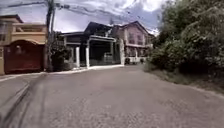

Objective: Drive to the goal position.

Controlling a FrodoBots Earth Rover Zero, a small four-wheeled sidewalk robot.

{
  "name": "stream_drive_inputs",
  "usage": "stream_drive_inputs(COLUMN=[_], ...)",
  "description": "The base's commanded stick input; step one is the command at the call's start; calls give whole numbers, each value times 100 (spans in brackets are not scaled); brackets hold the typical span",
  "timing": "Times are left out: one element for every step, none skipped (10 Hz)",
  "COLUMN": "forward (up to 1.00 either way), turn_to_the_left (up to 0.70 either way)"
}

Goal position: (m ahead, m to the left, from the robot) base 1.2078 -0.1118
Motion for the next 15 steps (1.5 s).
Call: stream_drive_inputs(forward=[70,70,70,70,70,70,70,70,70,70,70,70,70,70,70], turn_to_the_left=[0,0,0,0,0,0,0,0,0,0,0,0,0,0,0])
